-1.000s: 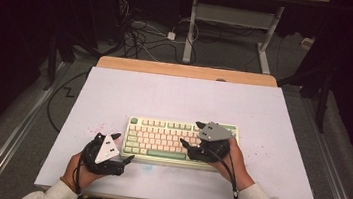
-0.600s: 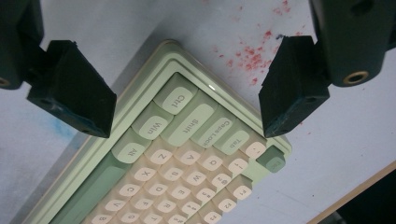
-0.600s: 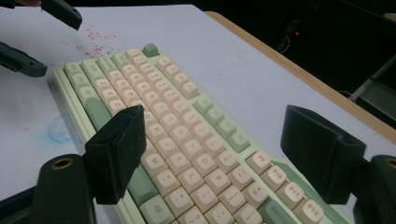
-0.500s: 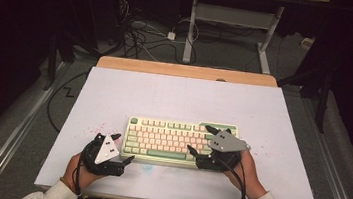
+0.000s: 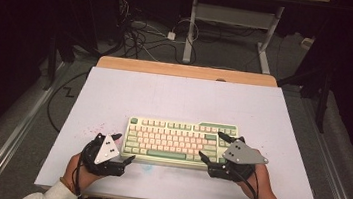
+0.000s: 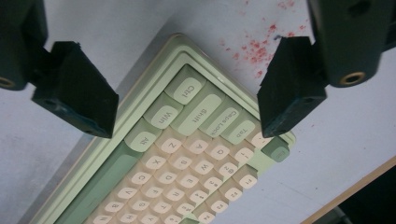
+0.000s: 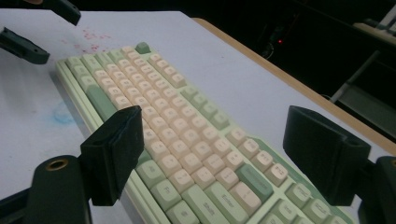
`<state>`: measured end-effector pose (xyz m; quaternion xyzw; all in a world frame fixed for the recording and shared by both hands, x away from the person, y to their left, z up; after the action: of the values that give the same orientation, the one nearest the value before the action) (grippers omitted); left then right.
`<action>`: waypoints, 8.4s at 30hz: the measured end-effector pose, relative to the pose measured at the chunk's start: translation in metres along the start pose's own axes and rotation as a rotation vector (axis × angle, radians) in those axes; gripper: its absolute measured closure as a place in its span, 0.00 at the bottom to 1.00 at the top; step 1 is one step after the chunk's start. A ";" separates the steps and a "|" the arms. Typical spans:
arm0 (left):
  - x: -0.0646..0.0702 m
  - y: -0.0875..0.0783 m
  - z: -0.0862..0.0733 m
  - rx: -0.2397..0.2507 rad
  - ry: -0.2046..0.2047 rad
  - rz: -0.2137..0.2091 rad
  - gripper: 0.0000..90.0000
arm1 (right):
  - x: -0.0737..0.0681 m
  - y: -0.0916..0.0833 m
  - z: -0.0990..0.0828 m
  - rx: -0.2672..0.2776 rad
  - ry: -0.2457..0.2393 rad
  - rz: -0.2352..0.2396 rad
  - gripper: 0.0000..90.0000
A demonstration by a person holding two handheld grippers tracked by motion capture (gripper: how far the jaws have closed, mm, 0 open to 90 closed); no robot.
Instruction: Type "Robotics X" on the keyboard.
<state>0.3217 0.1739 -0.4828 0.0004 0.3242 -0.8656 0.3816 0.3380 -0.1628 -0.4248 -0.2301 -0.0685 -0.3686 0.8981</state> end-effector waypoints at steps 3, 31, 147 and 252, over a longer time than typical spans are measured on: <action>-0.001 -0.002 0.001 -0.007 0.001 -0.016 0.37 | 0.001 -0.005 -0.006 -0.011 -0.012 -0.011 0.23; 0.007 0.032 0.060 -0.109 0.087 -0.220 0.97 | 0.010 -0.038 -0.053 -0.091 -0.008 -0.071 0.23; -0.008 0.049 0.050 -0.109 0.088 -0.135 0.97 | 0.009 -0.031 -0.057 -0.128 -0.027 -0.066 0.24; -0.004 0.043 0.060 -0.051 0.078 -0.149 0.97 | 0.008 -0.030 -0.059 -0.149 -0.055 -0.063 0.24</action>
<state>0.3676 0.1213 -0.4589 0.0001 0.3600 -0.8823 0.3034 0.3205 -0.2140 -0.4638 -0.3041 -0.0728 -0.3945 0.8641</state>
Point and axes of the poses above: each handheld gripper's, and its own axes: y roughly forward along the jaws, z roughly out of its top, x roughly to its right, the point moved 4 cm from there along y, roughly forward along the jaws, and after that the axes turned 2 degrees about x, right-handed, at the moved point
